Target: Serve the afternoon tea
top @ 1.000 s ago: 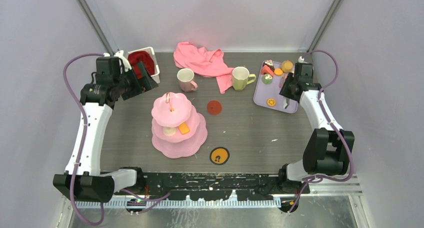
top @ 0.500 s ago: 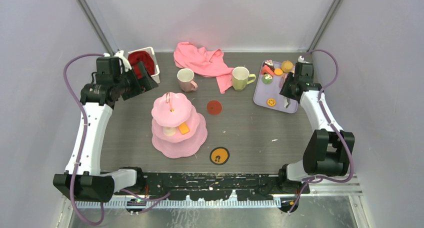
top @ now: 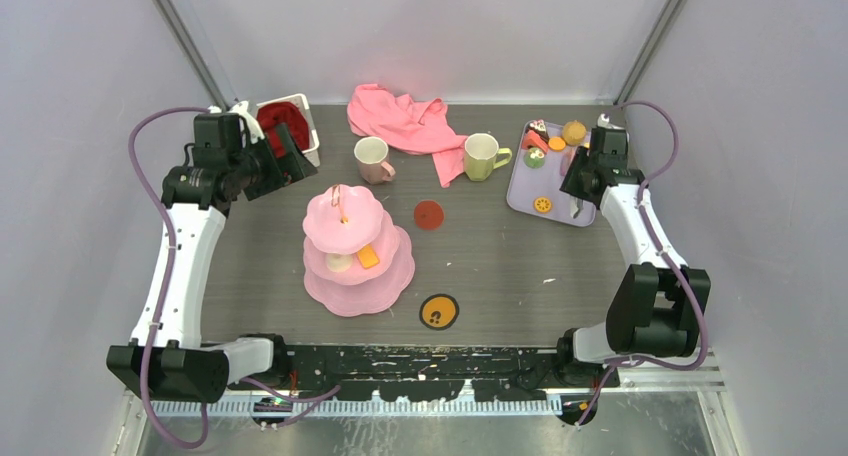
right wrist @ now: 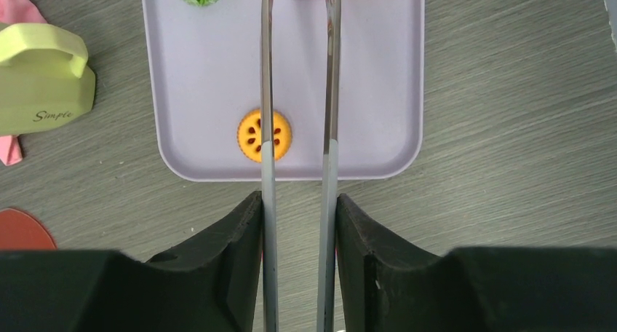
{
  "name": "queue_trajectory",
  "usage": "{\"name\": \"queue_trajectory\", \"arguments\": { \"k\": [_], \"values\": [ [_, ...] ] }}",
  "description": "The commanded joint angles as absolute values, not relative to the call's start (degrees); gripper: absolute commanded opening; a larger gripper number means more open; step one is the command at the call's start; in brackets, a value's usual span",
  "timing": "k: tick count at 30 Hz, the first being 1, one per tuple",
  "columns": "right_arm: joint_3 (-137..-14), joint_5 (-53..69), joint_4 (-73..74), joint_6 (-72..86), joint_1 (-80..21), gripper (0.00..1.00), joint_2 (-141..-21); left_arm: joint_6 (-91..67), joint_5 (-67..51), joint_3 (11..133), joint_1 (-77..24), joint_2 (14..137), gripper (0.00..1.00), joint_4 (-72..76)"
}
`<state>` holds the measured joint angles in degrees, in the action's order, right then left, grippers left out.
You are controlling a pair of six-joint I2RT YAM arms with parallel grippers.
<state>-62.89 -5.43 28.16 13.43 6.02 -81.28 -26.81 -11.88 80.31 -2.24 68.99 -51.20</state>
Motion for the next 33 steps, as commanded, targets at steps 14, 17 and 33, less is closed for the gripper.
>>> {"name": "queue_trajectory", "arguments": {
  "k": [14, 17, 33],
  "values": [
    [-64.14, -3.77, 24.99, 12.93, 5.99, 0.43, -74.92, -26.91, -13.18, 81.19, -1.98, 69.41, 0.89, -49.09],
    [-64.35, -3.81, 25.48, 12.4, 5.98, 0.44, -76.83, -26.91, -13.17, 81.52, -2.02, 69.43, 0.89, -49.26],
    [-63.49, -5.65, 25.48, 10.8, 5.98, 0.46, -80.85, -26.81, -13.25, 81.97, -2.02, 70.17, 0.89, -49.4]
  ]
}}
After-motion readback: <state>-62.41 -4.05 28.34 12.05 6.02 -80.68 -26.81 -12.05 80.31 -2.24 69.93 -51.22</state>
